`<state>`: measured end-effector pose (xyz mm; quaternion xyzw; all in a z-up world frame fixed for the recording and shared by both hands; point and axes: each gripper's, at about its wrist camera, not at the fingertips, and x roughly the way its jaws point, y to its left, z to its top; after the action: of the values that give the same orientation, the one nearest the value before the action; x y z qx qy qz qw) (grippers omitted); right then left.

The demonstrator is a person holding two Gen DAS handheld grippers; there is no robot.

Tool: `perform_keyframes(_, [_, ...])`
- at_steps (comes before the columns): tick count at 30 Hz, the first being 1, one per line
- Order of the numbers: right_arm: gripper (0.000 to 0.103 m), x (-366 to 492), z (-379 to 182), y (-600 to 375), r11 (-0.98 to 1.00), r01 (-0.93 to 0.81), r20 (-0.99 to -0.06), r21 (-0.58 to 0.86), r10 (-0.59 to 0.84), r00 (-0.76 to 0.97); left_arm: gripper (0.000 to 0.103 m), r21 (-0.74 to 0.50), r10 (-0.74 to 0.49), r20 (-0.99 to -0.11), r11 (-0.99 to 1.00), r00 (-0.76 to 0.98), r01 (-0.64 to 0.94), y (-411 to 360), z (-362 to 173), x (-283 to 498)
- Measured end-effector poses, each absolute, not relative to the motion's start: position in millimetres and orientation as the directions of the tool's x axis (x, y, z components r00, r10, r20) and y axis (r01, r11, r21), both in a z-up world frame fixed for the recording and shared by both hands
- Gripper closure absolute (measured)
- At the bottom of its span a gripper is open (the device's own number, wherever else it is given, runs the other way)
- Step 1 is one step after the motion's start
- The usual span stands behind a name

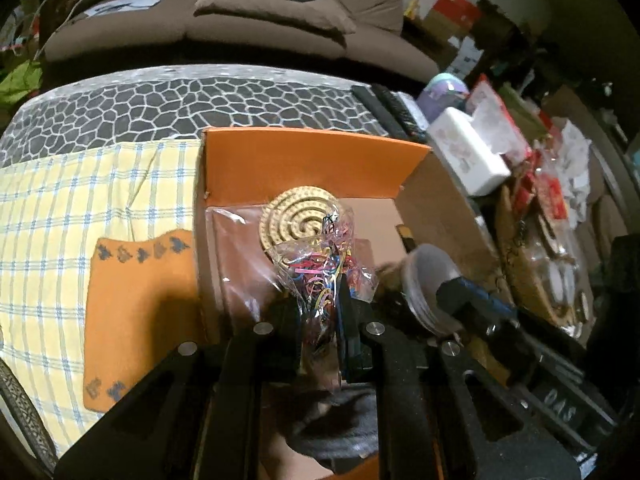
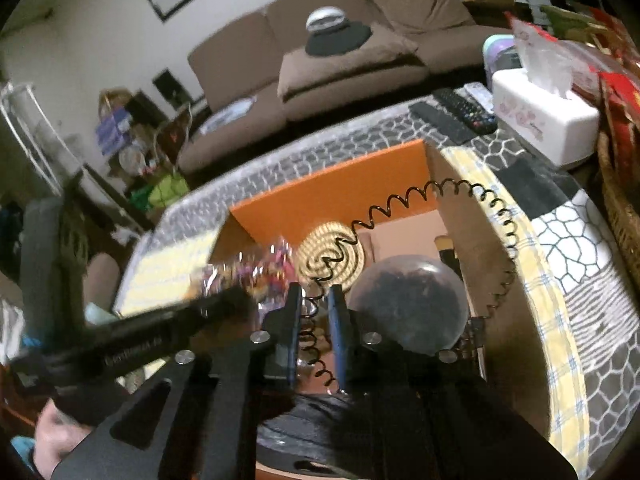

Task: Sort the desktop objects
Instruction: 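Carry the coil with the right tool into the box while the left tool drops the hair-tie bag there, then open both tools and pull them back from the box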

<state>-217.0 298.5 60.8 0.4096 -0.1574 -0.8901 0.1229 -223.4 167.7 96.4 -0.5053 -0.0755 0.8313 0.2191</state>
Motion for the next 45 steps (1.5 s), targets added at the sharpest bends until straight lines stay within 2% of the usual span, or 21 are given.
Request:
perform_keyframes(1, [0.078, -222, 57, 296, -0.927, 0.090, -0.712, 0.365, -0.340, -0.615, 0.089, -0.343, 0.433, -0.809, -0.897, -0.397, -0.280, 166, 95, -225])
perform_keyframes(2, [0.069, -225, 55, 294, -0.931, 0.090, -0.722, 0.355, -0.334, -0.606, 0.087, -0.347, 0.435, -0.810, -0.896, -0.392, -0.277, 165, 93, -226])
perform_keyframes(4, [0.066, -231, 53, 295, -0.937, 0.087, -0.738, 0.337, -0.321, -0.593, 0.081, -0.354, 0.441, -0.810, -0.893, -0.386, -0.277, 162, 92, -226])
perform_keyframes(8, [0.054, -236, 58, 299, -0.942, 0.086, -0.758, 0.323, -0.312, -0.573, 0.062, -0.356, 0.448, -0.799, -0.890, -0.401, -0.285, 158, 98, -221])
perform_keyframes(11, [0.046, -237, 66, 309, -0.942, 0.063, -0.767, 0.328, -0.305, -0.564, 0.061, -0.374, 0.462, -0.791, -0.884, -0.401, -0.280, 154, 104, -218])
perform_keyframes(15, [0.046, -231, 82, 322, -0.940, 0.046, -0.754, 0.339, -0.301, -0.584, 0.060, -0.373, 0.472, -0.786, -0.877, -0.400, -0.302, 155, 115, -209])
perform_keyframes(19, [0.046, -221, 97, 335, -0.939, 0.036, -0.744, 0.341, -0.293, -0.601, 0.047, -0.386, 0.491, -0.770, -0.867, -0.407, -0.315, 150, 127, -195])
perform_keyframes(23, [0.044, -207, 106, 336, -0.946, 0.042, -0.747, 0.322, -0.281, -0.603, 0.041, -0.400, 0.500, -0.767, -0.862, -0.401, -0.310, 142, 134, -181])
perform_keyframes(32, [0.034, -174, 113, 310, -0.958, 0.069, -0.763, 0.279, -0.265, -0.590, 0.034, -0.402, 0.496, -0.762, -0.866, -0.417, -0.297, 118, 157, -149])
perform_keyframes(42, [0.031, -146, 115, 282, -0.972, 0.086, -0.783, 0.217, -0.226, -0.579, 0.029, -0.395, 0.482, -0.753, -0.875, -0.447, -0.279, 78, 180, -113])
perform_keyframes(45, [0.031, -137, 117, 272, -0.977, 0.098, -0.786, 0.191, -0.212, -0.581, 0.023, -0.387, 0.473, -0.753, -0.880, -0.458, -0.275, 67, 184, -99])
